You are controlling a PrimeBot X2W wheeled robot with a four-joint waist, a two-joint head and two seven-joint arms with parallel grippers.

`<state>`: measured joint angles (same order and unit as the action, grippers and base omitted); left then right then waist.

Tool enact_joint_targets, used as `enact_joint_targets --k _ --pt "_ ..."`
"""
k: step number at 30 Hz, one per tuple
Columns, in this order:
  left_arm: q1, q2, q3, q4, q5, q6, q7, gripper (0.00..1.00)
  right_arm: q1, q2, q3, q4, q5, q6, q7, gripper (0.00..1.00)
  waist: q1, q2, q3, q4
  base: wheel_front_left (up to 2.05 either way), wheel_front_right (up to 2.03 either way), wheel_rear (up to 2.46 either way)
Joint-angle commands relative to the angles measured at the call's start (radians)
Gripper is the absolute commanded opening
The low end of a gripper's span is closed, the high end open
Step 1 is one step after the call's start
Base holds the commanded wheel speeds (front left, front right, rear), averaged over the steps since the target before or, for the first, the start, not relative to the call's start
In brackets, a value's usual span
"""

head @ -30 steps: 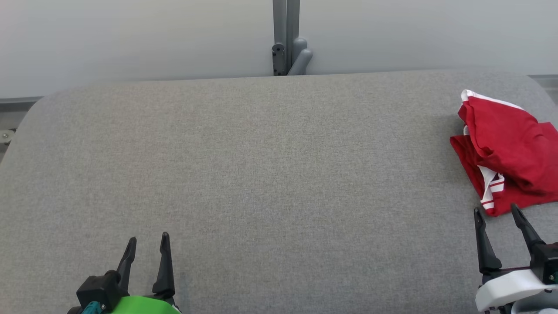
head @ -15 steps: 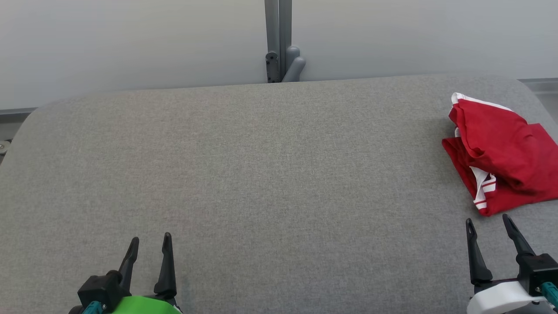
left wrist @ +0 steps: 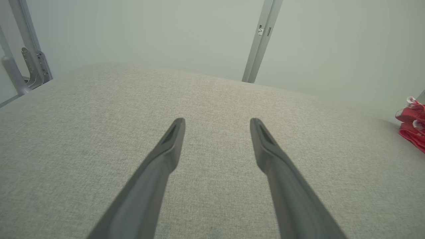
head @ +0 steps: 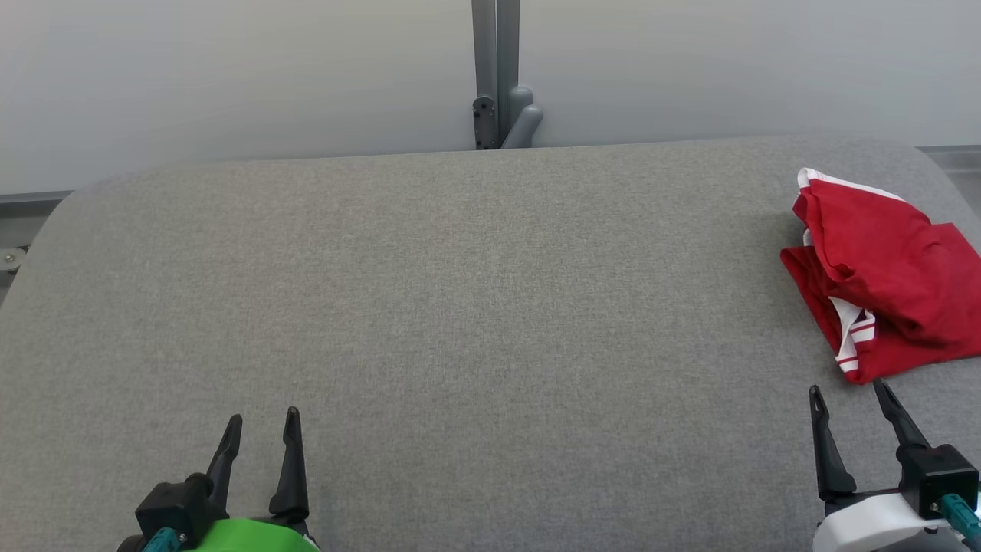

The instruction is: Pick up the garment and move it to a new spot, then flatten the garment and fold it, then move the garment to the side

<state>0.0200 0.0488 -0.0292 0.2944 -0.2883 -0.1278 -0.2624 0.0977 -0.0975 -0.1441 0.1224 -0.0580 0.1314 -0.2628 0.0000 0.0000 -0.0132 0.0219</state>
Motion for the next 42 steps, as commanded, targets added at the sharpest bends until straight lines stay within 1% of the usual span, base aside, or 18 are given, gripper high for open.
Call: enact_joint_targets --k 1,2,3,7,11,14,15,20,31,32,42 --pt "-0.007 0.003 0.004 -0.005 0.005 -0.003 -0.003 1.00 -0.004 0.002 0.001 0.000 0.000 -0.002 -0.002 1.00 0.0000 0.0000 0.001 0.000 0.00 0.00 0.00" --pt "-0.016 0.002 -0.008 -0.001 0.005 -0.003 -0.002 1.00 0.006 0.002 -0.014 -0.008 -0.007 -0.002 -0.002 1.00 0.0000 0.0000 0.004 -0.056 0.00 0.00 0.00" --pt "-0.012 0.005 0.005 -0.006 0.003 0.000 -0.001 1.00 -0.006 0.008 0.002 -0.006 -0.005 0.000 -0.002 1.00 0.0000 0.0000 0.011 -0.101 0.00 0.00 0.00" --pt "-0.033 0.004 0.001 -0.011 0.009 -0.002 -0.002 1.00 -0.019 0.001 -0.004 0.000 0.001 -0.002 -0.002 1.00 0.0000 0.0000 0.025 -0.099 0.00 0.00 0.00" --pt "-0.033 0.004 -0.002 -0.012 0.005 -0.002 -0.002 1.00 -0.014 -0.010 0.023 -0.017 -0.020 -0.002 -0.002 1.00 0.0000 0.0000 0.027 -0.091 0.00 0.00 0.00" --pt "-0.031 0.004 -0.010 -0.006 0.008 -0.003 -0.002 1.00 -0.007 -0.003 0.011 -0.014 -0.029 -0.002 -0.002 1.00 0.0000 0.0000 0.025 -0.081 0.00 0.00 0.00" --pt "-0.022 -0.002 -0.011 -0.003 0.001 -0.001 -0.001 0.00 -0.011 -0.004 0.013 -0.009 -0.022 0.000 0.000 0.00 0.0000 0.0000 0.026 -0.084 0.00 0.00 0.00" --pt "0.008 -0.006 -0.012 0.041 -0.005 -0.001 0.000 0.00 0.001 0.016 0.015 0.039 -0.016 0.000 0.004 0.00 0.0000 0.0000 0.026 -0.084 0.00 0.00 0.00" --pt "-0.010 -0.002 -0.002 0.023 -0.206 -0.001 0.047 0.00 -0.027 0.020 0.004 0.048 0.234 0.000 0.070 0.00 0.0000 0.0000 0.025 -0.079 0.00 0.00 0.00" --pt "-0.010 -0.002 -0.002 0.023 -0.206 -0.001 0.047 0.00 -0.027 0.020 0.004 0.048 0.234 0.000 0.070 0.00 0.0000 0.0000 0.025 -0.079 0.00 0.00 0.00" --pt "-0.026 0.001 0.007 0.009 -0.366 -0.002 0.085 0.00 -0.043 0.024 0.002 0.047 0.437 0.000 0.116 0.00 0.0000 0.0000 0.024 -0.074 0.00 0.00 0.00"
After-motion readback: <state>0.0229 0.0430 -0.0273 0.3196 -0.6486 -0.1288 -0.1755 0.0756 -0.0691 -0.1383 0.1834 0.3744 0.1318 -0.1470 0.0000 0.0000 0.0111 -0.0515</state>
